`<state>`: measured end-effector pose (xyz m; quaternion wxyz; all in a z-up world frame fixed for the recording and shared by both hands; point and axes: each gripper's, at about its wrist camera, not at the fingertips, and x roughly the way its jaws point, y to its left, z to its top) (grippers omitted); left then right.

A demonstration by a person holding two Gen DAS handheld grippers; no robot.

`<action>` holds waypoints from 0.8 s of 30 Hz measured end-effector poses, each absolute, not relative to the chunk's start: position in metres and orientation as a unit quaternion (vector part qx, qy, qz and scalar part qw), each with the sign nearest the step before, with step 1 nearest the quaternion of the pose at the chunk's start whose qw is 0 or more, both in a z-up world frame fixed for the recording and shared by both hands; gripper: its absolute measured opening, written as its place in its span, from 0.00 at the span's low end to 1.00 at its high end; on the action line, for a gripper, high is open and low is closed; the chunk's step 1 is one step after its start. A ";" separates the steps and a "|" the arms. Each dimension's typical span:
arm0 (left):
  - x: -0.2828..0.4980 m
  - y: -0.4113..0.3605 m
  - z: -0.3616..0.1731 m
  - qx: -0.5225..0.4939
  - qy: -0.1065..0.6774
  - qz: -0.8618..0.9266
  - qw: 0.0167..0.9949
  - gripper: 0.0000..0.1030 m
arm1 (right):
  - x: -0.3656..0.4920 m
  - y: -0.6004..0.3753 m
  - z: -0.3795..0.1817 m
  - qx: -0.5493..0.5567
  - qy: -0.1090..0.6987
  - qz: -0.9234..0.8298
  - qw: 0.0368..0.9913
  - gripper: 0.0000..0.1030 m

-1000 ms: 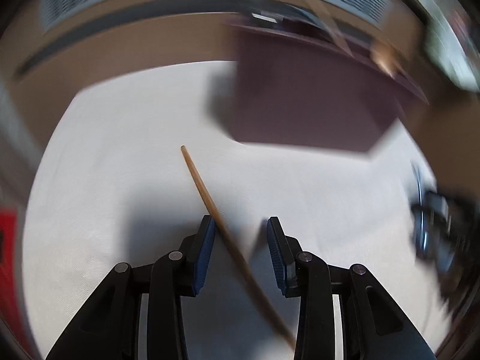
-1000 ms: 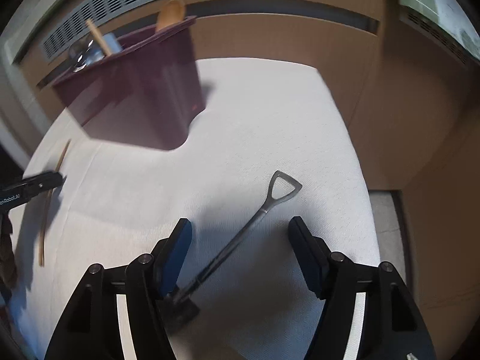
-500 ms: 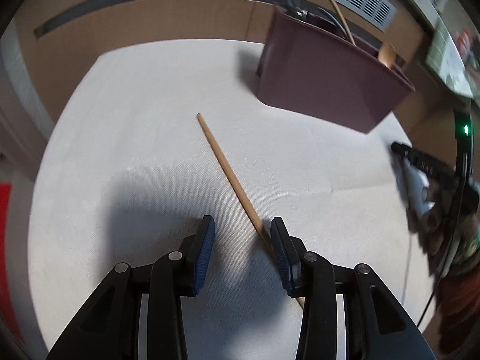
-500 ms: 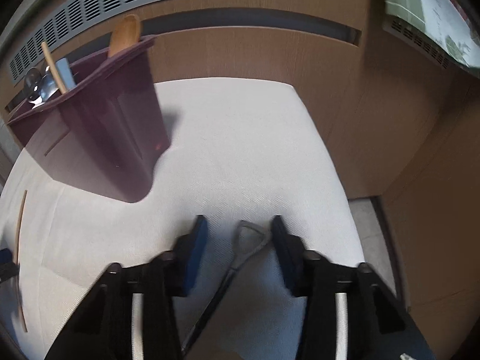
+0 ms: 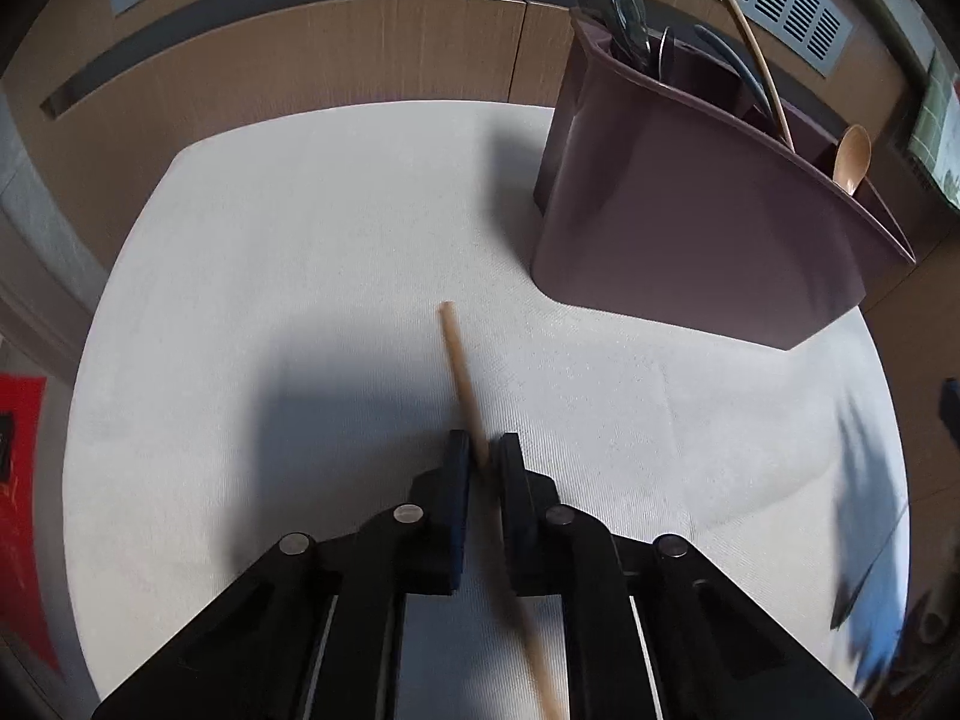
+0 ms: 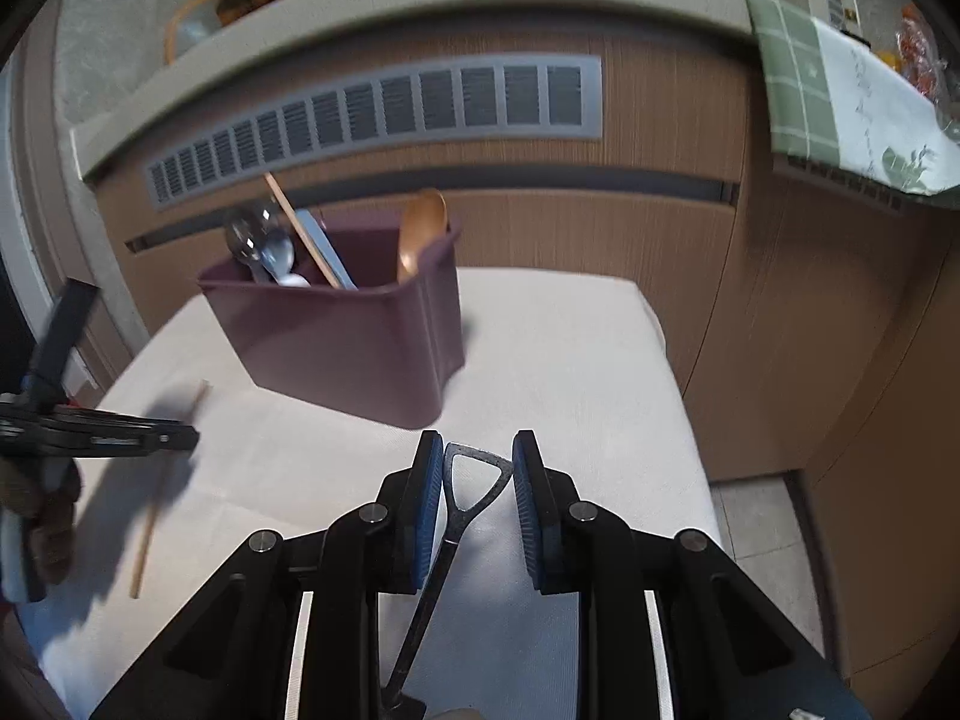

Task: Organize utensils
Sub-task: 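Lower the shovel and chopstick into the maroon holder with both tools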

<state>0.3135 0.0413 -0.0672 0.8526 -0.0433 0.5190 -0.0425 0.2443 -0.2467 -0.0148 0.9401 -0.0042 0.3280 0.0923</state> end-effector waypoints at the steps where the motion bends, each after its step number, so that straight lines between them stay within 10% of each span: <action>1: 0.313 0.040 -0.066 -0.039 0.519 -0.040 0.853 0.06 | 0.242 -0.246 -0.011 -0.005 0.323 0.092 0.942 0.21; 24: 0.216 0.050 0.087 -0.139 0.231 -0.137 0.953 0.05 | 0.196 -0.214 0.071 -0.026 0.205 0.109 0.972 0.21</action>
